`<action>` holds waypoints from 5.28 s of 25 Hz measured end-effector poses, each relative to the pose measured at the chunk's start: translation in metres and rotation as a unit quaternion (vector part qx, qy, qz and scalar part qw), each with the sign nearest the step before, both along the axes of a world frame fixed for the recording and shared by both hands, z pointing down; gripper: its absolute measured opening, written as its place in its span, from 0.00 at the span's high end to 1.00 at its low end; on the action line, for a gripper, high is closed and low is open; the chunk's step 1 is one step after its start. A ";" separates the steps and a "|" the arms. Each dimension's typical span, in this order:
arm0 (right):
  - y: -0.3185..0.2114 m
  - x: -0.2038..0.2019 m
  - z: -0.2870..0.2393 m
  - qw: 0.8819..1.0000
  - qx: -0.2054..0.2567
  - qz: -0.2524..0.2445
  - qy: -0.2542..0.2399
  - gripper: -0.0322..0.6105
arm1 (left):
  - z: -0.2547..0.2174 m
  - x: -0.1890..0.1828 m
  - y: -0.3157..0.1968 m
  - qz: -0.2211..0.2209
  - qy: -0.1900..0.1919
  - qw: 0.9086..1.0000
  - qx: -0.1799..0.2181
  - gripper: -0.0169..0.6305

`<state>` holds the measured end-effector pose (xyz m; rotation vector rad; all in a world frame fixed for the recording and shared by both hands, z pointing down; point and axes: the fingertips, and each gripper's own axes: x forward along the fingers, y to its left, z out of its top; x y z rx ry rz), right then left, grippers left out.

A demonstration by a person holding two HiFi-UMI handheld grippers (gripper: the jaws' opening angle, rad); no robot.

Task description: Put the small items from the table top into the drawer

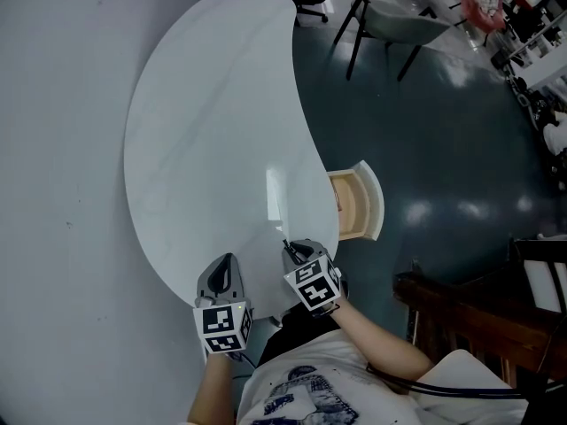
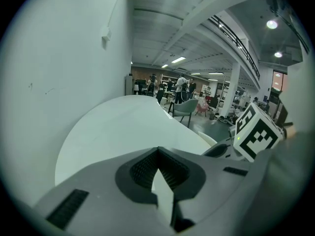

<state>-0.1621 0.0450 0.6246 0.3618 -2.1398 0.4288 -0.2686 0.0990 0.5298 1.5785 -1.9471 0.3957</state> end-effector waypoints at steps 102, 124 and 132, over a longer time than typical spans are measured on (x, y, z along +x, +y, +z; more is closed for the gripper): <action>-0.137 0.259 -0.130 0.986 0.044 0.054 -0.154 0.90 | -0.079 0.272 -0.136 0.002 -0.055 0.996 0.067 0.94; -0.209 0.143 -0.015 0.988 -0.011 0.133 -0.078 0.90 | 0.016 0.142 -0.220 0.078 -0.018 0.997 0.003 0.94; -0.218 0.130 0.040 0.986 -0.032 0.154 -0.057 0.90 | 0.060 0.133 -0.239 0.093 -0.004 0.996 -0.009 0.94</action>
